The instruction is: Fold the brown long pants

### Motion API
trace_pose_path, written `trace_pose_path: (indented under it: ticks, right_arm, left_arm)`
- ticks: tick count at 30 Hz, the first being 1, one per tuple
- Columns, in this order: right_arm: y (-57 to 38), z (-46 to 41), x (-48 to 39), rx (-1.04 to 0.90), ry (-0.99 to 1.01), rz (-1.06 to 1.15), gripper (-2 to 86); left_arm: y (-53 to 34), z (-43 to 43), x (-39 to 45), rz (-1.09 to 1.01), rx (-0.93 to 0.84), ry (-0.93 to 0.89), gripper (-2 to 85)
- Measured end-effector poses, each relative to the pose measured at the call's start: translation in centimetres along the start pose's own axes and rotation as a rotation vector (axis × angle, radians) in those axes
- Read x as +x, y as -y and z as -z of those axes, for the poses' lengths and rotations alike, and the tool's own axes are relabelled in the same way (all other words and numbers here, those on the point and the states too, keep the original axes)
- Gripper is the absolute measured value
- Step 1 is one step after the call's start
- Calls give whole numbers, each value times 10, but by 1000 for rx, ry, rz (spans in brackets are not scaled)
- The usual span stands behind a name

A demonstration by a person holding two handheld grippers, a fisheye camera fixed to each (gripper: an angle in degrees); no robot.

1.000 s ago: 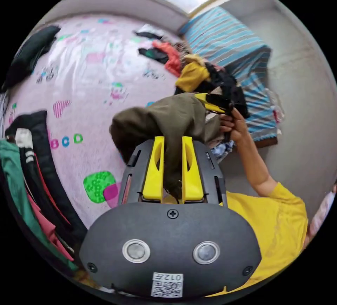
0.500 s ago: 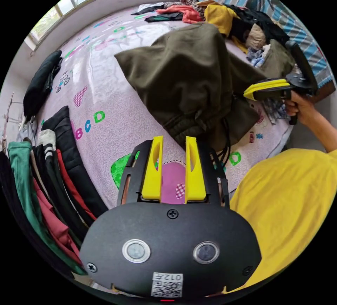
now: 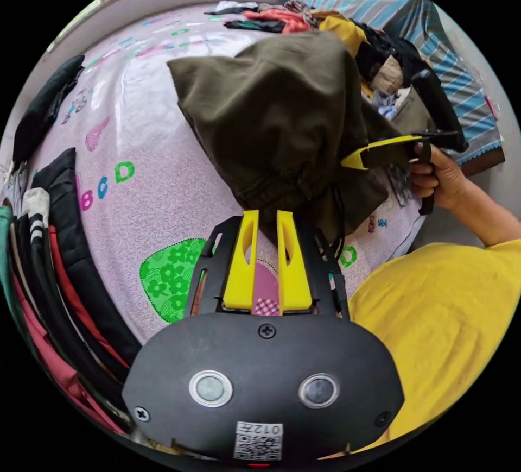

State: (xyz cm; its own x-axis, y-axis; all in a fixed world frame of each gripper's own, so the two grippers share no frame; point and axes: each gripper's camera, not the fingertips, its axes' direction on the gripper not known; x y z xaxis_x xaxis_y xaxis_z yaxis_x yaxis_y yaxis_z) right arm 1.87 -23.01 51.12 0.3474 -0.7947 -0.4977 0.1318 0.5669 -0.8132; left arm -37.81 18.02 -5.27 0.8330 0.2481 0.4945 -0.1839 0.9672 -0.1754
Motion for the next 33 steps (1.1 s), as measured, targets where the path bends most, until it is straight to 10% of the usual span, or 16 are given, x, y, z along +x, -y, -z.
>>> trace_pose_path:
  ticks: [8,33]
  right_arm:
    - [44,109,-43,233,329,93,6]
    - [12,321,-222,340,254,413,19]
  left_arm:
    - [28,146,48,-254,351,465,147]
    - [126,259,65,-760,411,499,69]
